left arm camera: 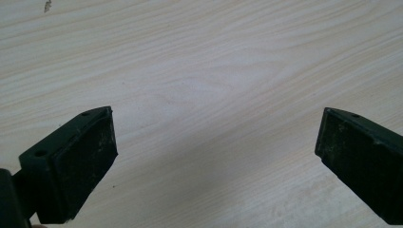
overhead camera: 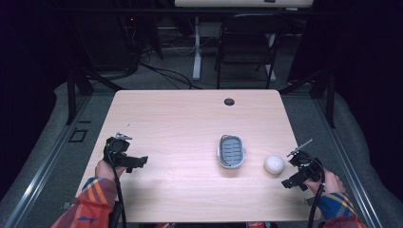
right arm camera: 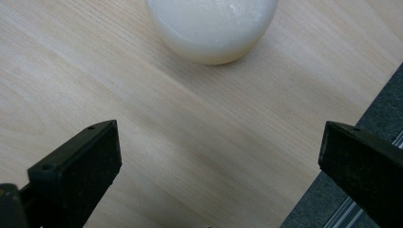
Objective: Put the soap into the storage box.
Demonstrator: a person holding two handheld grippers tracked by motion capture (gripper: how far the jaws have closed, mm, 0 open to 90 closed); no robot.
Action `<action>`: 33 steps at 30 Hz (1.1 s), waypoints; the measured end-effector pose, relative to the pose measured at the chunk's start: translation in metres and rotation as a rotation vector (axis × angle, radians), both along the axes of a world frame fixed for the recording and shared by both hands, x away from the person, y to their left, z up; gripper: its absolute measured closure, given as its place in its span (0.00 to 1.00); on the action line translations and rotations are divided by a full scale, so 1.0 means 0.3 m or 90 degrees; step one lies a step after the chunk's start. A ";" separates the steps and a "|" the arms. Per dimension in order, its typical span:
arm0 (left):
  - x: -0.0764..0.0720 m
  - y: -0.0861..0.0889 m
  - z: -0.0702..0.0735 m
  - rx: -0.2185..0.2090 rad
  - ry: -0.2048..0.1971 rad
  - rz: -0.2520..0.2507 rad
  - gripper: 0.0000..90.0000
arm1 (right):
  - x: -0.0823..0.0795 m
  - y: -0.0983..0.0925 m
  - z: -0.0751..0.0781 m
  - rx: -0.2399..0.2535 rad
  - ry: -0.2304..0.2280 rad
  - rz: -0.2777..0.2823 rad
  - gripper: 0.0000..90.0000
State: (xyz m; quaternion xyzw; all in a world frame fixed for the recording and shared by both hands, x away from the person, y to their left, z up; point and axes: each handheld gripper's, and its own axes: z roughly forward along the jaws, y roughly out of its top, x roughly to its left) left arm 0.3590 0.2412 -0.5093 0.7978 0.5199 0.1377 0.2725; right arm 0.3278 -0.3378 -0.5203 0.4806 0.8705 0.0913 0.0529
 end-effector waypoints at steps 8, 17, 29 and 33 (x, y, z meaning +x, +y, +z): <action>0.001 0.001 -0.003 0.000 0.006 -0.014 0.00 | 0.001 0.016 -0.021 -0.001 0.003 0.000 0.00; 0.003 0.000 -0.003 0.009 0.006 -0.022 0.00 | 0.003 0.017 -0.023 -0.026 0.035 0.020 0.01; 0.003 -0.001 -0.006 0.012 0.011 -0.023 0.00 | 0.007 0.018 -0.029 -0.032 0.049 0.016 0.01; 0.006 -0.002 -0.008 0.008 0.015 -0.026 0.00 | 0.008 0.020 -0.029 -0.038 0.053 0.021 0.00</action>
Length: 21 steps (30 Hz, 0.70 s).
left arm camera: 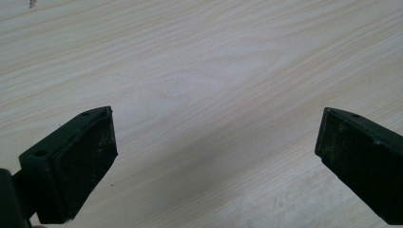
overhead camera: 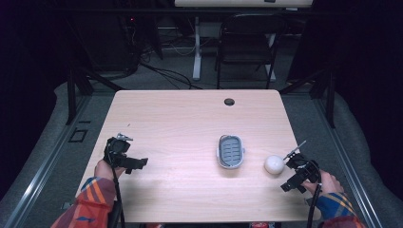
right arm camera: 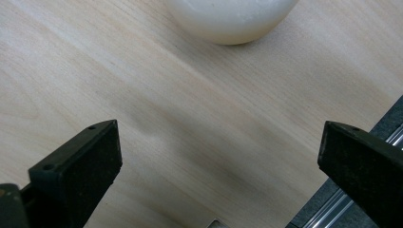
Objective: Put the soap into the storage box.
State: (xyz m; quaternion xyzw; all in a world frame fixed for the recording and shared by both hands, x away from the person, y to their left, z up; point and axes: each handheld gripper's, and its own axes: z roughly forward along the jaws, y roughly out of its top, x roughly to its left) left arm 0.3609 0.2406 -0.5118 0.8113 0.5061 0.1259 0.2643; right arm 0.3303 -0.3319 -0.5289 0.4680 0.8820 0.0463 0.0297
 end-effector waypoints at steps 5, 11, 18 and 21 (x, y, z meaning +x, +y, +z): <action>0.005 -0.004 -0.003 0.008 0.007 -0.001 0.00 | -0.003 -0.001 0.001 0.000 0.001 -0.002 0.00; 0.008 -0.007 -0.003 0.012 0.010 -0.001 0.00 | -0.006 0.000 0.006 0.020 -0.007 -0.018 0.00; 0.012 -0.011 -0.006 0.013 0.015 -0.009 0.00 | 0.006 0.005 0.025 0.054 -0.009 -0.024 0.00; 0.014 -0.012 -0.007 0.014 0.020 -0.014 0.00 | 0.016 0.009 0.040 0.069 -0.016 -0.022 0.00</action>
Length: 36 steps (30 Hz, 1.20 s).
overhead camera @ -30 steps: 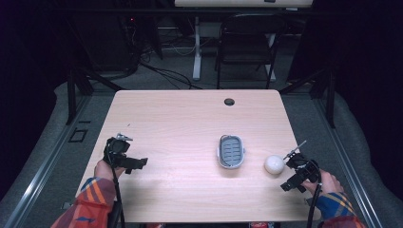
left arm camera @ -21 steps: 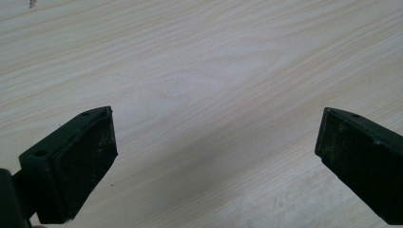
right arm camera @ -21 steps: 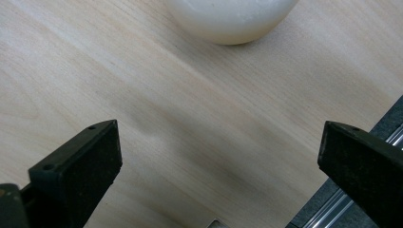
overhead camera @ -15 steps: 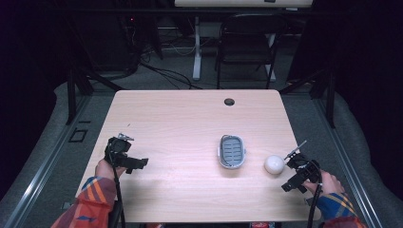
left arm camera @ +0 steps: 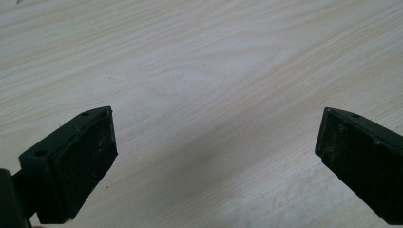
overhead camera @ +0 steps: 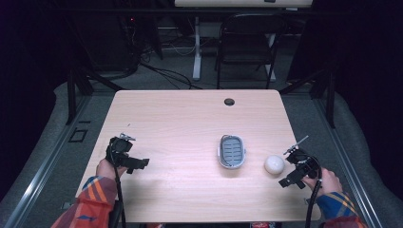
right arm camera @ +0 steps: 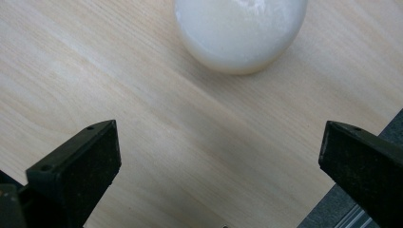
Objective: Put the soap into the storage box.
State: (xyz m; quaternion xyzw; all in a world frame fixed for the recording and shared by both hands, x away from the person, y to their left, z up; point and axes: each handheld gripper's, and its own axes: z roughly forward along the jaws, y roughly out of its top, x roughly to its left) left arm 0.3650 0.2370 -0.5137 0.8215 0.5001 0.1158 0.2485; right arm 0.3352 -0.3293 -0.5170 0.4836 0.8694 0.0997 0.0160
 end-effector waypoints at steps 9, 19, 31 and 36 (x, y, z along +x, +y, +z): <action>0.004 -0.003 -0.003 0.002 0.000 -0.003 0.00 | 0.030 0.035 0.002 -0.026 0.019 0.020 0.00; 0.006 -0.006 -0.005 0.006 0.003 -0.005 0.00 | 0.103 0.080 -0.003 -0.074 0.035 0.057 0.00; 0.007 -0.009 -0.007 0.008 0.007 -0.013 0.00 | 0.168 0.136 -0.021 -0.091 0.032 0.087 0.00; 0.008 -0.009 -0.009 0.005 0.010 -0.010 0.00 | 0.200 0.156 -0.038 -0.090 0.026 0.073 0.00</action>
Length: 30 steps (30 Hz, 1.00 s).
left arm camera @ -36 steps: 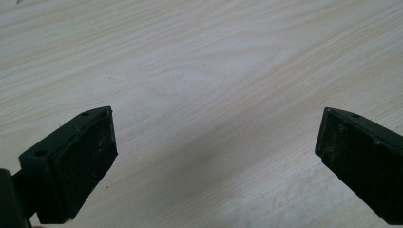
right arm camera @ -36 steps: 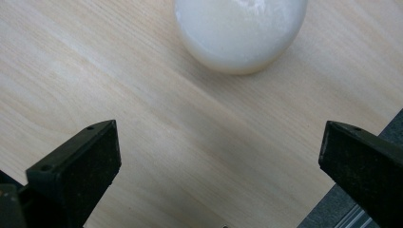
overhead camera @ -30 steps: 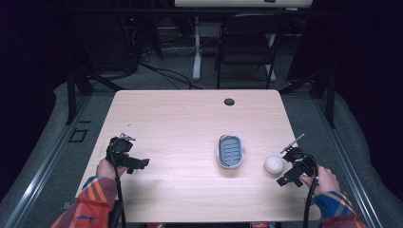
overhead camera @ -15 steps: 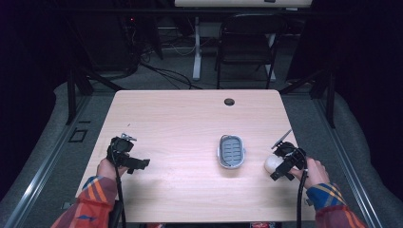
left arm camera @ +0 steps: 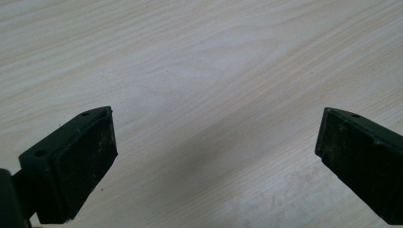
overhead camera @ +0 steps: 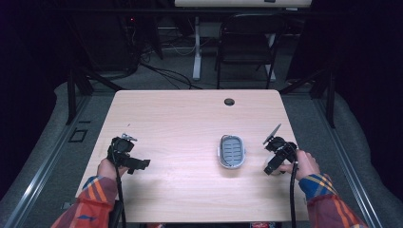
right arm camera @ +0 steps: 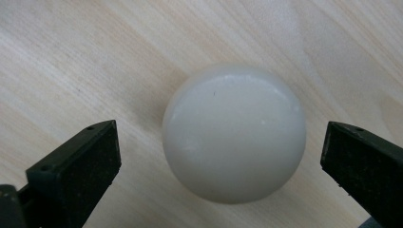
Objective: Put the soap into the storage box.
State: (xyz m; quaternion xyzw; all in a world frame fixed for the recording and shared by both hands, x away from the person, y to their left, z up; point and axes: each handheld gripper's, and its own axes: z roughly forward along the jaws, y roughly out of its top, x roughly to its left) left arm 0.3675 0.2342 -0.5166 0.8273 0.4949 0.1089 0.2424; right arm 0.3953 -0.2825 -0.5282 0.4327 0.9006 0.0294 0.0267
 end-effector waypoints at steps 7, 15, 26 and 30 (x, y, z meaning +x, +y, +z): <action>0.001 0.000 -0.001 -0.002 0.003 -0.001 0.00 | 0.027 0.011 -0.007 -0.006 -0.003 0.002 0.00; 0.000 0.000 0.001 0.000 -0.001 0.000 0.00 | 0.020 0.003 -0.036 0.031 -0.020 -0.037 0.06; 0.001 -0.003 0.000 -0.003 0.002 -0.002 0.00 | 0.033 0.002 -0.040 0.006 0.015 -0.021 0.20; 0.002 -0.002 -0.001 -0.002 0.003 -0.002 0.00 | 0.038 0.006 -0.041 -0.015 0.027 -0.004 0.23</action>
